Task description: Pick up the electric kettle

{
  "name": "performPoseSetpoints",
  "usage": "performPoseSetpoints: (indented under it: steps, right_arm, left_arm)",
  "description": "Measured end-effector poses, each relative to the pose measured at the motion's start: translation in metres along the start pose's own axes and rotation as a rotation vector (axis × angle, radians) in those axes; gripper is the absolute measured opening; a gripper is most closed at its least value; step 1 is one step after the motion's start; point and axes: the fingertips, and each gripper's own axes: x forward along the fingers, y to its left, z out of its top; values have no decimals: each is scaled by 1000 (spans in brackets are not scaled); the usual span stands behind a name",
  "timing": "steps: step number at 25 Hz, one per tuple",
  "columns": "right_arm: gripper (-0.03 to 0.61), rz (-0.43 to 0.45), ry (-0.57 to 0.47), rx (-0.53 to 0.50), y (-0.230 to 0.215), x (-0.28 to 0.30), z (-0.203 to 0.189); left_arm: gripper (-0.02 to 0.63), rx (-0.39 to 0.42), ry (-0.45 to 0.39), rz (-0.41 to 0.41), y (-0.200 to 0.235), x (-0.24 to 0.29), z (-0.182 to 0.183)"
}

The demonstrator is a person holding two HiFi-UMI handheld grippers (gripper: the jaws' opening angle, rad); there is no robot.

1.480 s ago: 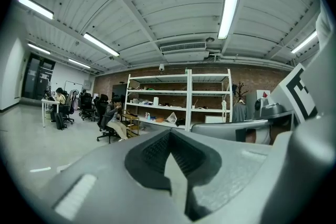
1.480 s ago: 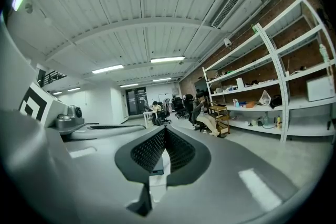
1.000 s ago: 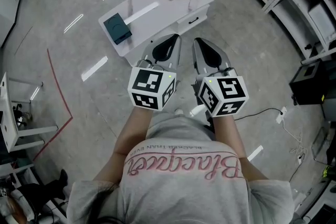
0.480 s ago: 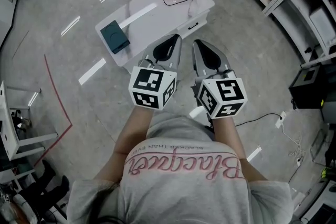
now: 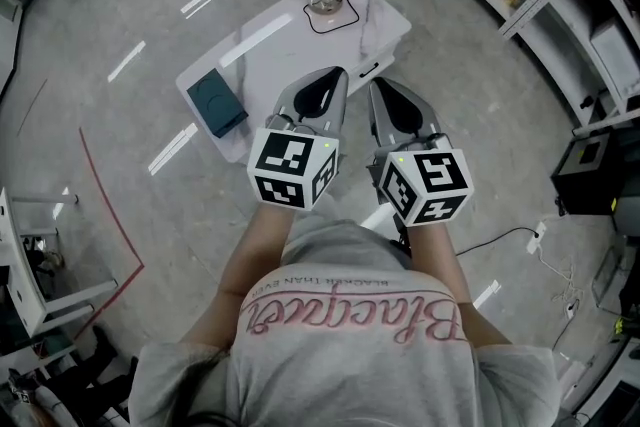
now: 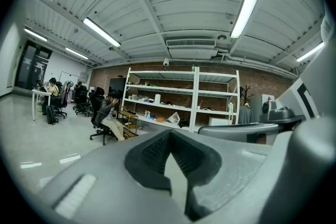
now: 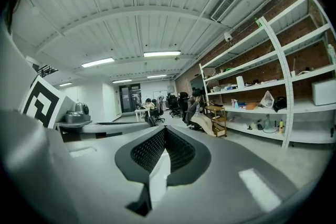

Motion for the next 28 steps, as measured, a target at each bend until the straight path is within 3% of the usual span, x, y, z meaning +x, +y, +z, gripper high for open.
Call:
performPoseSetpoints:
  steps: [13,28]
  right_arm:
    - [20,-13,24,7,-5,138,20]
    - [20,-58,26,37,-45,183,18]
  left_arm:
    - [6,-28,14,-7,123,65,18]
    - [6,-71,33,-36,160,125,8]
